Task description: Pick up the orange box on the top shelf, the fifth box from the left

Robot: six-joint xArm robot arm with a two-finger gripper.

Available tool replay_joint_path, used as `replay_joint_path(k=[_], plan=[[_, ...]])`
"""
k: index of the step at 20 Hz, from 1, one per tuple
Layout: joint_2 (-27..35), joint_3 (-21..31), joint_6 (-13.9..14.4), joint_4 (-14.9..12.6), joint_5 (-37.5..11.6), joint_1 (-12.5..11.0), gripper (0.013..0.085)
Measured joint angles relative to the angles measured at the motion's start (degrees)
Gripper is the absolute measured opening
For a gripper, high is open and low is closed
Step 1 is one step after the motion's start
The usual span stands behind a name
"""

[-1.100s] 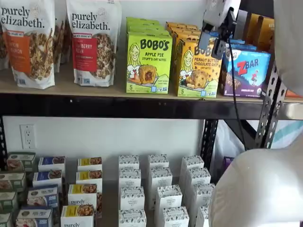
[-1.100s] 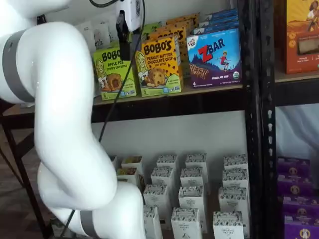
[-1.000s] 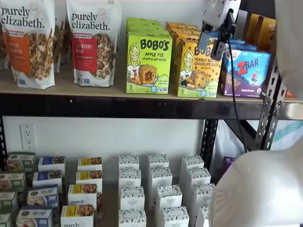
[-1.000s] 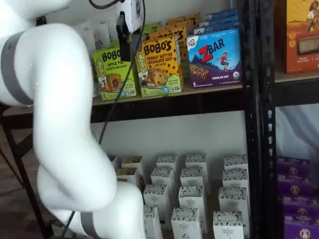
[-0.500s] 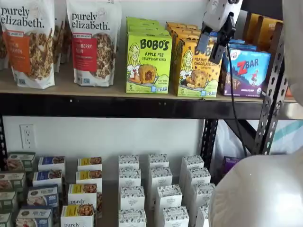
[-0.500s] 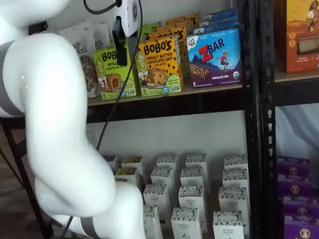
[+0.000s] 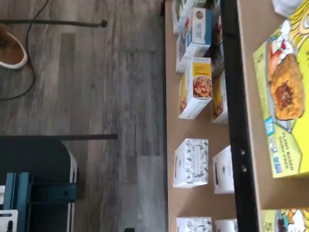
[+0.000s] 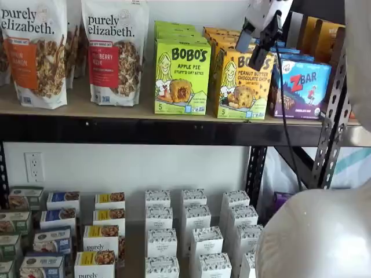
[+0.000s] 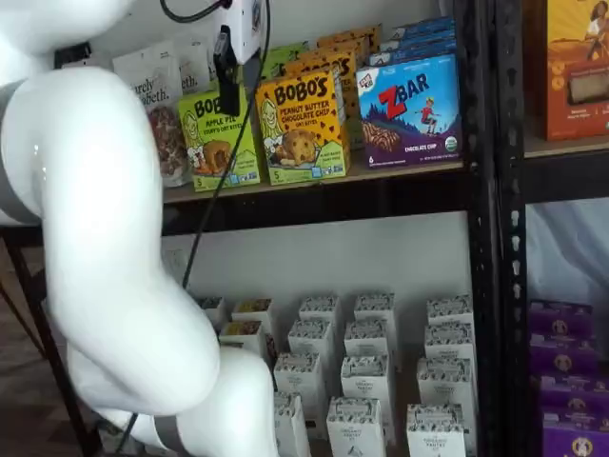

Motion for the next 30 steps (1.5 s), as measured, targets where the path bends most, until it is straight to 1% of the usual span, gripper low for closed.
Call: replay_joint_path(k=[2,5,9,14,16,20,24,30], plan=[[0.68,-0.69,-0.22,0.69,-0.59,-0.45,0.085],[1.29,-1.1,-0.39,1.3,-3.12,-0.69,0.085],[3.37,-3.46,-0.45,1.92,-4.42,-1.01,0.085],[5.53,-5.78,-0.45,0.46,-6.75,-0.55,0.085],[6.1,-6.18,-0.57,-0.61,-7.54,-0.25,0.085],[7.89,-7.46,-1.08,-2.93,-7.55,0.1,0.085],[9.58,-8.38,-1.72,-3.8,-7.7,-0.12,0.085],[11.23,-8.66,-2.78,-4.29,-8.73,-0.73,0.085]])
